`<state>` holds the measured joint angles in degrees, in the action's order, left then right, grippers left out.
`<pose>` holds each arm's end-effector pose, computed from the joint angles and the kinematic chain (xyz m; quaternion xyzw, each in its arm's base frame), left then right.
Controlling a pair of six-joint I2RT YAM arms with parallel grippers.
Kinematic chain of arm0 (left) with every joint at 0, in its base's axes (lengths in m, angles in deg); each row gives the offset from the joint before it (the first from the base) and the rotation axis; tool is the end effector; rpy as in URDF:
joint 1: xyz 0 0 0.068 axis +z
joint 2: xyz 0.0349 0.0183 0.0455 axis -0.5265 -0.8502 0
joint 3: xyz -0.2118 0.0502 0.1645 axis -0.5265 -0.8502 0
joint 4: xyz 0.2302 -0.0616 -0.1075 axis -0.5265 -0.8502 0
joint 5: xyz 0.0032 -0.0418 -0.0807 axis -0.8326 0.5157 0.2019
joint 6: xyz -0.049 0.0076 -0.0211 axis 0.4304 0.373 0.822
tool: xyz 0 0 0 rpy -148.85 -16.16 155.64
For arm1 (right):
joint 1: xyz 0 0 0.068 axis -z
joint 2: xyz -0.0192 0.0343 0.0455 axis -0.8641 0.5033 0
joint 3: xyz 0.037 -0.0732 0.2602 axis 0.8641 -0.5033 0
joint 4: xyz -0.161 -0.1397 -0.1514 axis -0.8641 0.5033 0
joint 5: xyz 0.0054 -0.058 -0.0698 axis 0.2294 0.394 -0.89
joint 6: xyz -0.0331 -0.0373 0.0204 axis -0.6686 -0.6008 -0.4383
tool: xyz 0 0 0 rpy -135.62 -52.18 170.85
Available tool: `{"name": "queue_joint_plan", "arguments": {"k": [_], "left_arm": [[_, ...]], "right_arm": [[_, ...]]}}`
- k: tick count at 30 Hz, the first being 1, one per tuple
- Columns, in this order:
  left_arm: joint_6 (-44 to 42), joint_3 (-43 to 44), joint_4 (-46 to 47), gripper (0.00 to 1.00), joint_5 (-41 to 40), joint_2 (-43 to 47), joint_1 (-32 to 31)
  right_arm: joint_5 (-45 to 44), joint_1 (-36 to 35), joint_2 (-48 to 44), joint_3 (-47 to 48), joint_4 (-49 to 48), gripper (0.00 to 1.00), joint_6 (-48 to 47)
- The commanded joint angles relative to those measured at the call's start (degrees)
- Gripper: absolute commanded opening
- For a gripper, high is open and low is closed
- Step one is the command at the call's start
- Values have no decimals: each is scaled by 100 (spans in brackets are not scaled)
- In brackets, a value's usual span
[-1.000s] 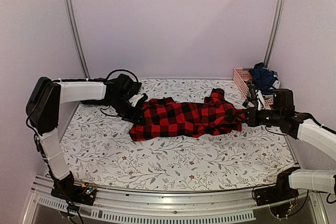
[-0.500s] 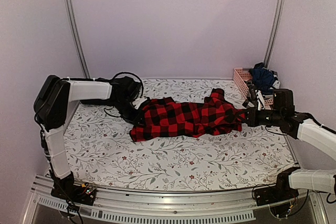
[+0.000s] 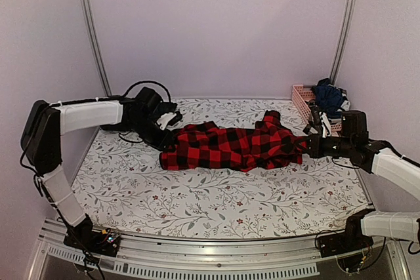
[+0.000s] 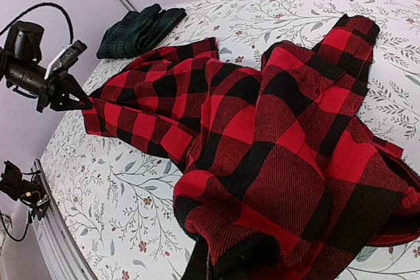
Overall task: Fold and stack the mixed laundry pile
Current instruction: Flatten out the crumpled T-shirt at the center of the board.
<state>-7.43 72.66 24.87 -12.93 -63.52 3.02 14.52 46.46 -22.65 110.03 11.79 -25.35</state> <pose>0.3085 -0.1830 0.2024 0.2639 0.9300 -0.2138 0.1407 0.2055 0.0672 0.2354 -0.1433 0.8412 0.3241 0.4083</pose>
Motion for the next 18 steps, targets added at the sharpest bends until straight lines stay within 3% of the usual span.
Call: {"name": "queue_joint_plan", "arguments": {"k": [1,3,6,11,16,18], "left_arm": [[-16,-33,475,0,-121,673,0],[36,-1,618,0,-339,922,117],[73,-57,767,11,-171,1141,372],[-256,-443,547,0,305,905,204],[-586,-1005,541,1,353,870,-117],[-628,-1008,602,23,499,898,-147]], "right_arm": [[-174,22,-26,392,125,0,-66],[-311,30,15,641,270,0,-184],[-380,26,93,947,386,0,-346],[-198,31,240,1128,400,0,-421],[-96,30,289,1054,423,0,-436],[-34,26,278,963,422,0,-439]]}}
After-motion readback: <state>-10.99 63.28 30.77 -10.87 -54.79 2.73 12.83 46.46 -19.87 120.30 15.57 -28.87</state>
